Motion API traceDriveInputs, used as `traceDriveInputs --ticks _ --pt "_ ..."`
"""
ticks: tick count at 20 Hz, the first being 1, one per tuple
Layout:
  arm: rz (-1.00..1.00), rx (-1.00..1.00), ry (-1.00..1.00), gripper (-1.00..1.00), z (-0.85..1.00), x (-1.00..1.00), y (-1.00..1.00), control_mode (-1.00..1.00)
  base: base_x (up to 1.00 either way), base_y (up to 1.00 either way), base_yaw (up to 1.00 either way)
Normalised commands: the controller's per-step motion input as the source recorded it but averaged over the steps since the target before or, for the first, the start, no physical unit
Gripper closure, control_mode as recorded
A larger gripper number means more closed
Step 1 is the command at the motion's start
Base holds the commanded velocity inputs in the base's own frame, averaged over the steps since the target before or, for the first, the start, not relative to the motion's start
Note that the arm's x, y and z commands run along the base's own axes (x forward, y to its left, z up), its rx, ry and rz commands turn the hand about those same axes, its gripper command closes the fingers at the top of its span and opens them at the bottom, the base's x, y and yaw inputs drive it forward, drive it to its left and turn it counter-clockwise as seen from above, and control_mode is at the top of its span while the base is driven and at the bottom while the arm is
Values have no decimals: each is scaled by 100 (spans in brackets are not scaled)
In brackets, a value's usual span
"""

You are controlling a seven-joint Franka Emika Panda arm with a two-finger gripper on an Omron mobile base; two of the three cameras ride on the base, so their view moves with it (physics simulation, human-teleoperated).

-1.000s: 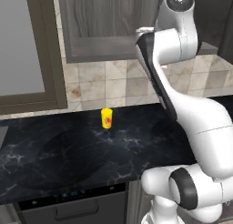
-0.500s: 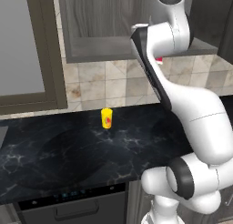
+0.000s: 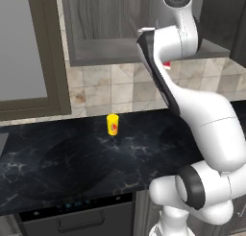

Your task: Pick the canned food and bar from the counter and place them in the cabinets closest to them.

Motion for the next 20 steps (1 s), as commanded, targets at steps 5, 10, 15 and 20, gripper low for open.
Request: traceDriveInputs --ticks 5,10,15,20 --pt "-1 0 0 100 0 41 1 -100 0 0 0" --pt "-3 1 3 100 0 45 2 -100 0 0 0" --pt "-12 2 1 100 7 19 4 -100 0 0 0" --pt "-14 1 0 100 3 4 0 -100 0 0 0"
